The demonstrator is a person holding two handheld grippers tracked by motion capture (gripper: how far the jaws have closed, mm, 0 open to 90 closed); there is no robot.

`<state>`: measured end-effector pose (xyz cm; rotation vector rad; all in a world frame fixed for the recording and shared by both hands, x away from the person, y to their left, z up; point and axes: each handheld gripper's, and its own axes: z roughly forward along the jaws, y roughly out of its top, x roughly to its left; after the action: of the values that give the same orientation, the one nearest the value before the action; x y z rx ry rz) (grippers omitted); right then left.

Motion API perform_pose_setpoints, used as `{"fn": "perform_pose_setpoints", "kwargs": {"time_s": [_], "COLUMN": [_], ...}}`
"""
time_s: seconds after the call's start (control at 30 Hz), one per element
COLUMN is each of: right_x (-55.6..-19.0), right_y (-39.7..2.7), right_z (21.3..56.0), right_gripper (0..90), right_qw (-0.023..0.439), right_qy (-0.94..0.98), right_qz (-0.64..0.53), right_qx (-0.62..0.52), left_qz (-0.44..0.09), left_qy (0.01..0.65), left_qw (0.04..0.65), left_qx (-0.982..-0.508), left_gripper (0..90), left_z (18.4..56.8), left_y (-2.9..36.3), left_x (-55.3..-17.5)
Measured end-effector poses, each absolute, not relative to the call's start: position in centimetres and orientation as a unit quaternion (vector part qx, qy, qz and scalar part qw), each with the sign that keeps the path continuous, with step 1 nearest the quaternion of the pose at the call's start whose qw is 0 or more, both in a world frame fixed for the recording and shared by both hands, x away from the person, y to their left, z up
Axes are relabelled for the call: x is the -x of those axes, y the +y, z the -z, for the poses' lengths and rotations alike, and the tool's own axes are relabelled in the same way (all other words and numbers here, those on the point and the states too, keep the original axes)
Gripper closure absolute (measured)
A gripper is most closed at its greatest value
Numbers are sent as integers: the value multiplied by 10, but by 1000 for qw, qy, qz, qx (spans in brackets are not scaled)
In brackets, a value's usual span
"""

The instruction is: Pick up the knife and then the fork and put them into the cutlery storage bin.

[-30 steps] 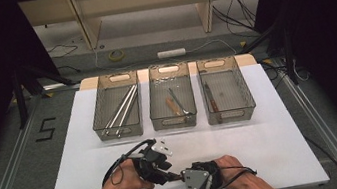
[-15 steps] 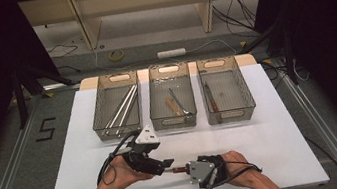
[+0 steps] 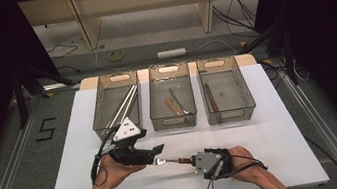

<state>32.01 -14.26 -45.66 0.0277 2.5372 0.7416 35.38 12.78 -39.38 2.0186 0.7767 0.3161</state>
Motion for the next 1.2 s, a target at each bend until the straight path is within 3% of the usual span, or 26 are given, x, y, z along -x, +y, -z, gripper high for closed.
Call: {"fn": "perform_pose_setpoints", "kwargs": {"time_s": [0.37, 1.2], "right_x": [-326, -337], "right_y": [-151, -168], "right_z": [454, 450], "right_gripper": [768, 768], "right_qw": [253, 269], "right_qy": [929, 917], "right_qz": [-270, -283], "right_qx": [-28, -79], "left_qz": [-159, -190], "left_qy": [342, 345], "left_qw": [500, 523], "left_qx": [-780, -756], "left_gripper": [209, 196], "left_z": [397, 409], "left_y": [145, 161], "left_x": [-354, -342]}}
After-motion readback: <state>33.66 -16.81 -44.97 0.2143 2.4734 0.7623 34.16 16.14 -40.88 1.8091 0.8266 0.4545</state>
